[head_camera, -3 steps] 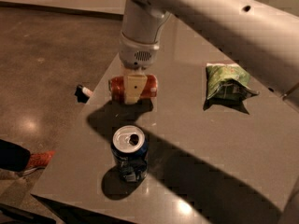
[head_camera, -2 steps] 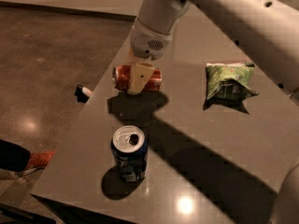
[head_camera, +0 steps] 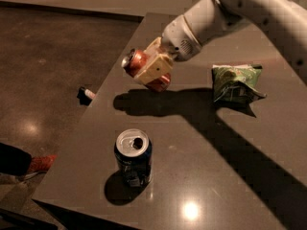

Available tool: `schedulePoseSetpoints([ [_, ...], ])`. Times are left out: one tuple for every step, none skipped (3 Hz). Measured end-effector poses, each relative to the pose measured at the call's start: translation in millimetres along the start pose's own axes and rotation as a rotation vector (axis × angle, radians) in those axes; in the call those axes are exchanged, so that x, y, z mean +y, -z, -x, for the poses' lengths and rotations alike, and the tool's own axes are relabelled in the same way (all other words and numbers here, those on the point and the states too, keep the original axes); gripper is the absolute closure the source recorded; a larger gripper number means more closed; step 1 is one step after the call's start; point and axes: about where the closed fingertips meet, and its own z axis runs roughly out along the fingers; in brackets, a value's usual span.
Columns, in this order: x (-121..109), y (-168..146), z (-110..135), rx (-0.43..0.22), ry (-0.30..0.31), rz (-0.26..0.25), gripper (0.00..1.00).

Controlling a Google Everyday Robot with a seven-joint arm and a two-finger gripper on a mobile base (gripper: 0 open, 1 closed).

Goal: Place coke can upright

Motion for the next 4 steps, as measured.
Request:
schedulePoseSetpoints([
  [-6, 10, -3, -0.118, -0.060, -0.078, 1.00],
  [-2, 19, -4, -0.212, -0.122, -0.178, 1.00],
  [2, 22, -9, -0.282, -0.177, -0.285, 1.00],
  [5, 23, -17, -0.335, -0.206, -0.365, 1.00],
])
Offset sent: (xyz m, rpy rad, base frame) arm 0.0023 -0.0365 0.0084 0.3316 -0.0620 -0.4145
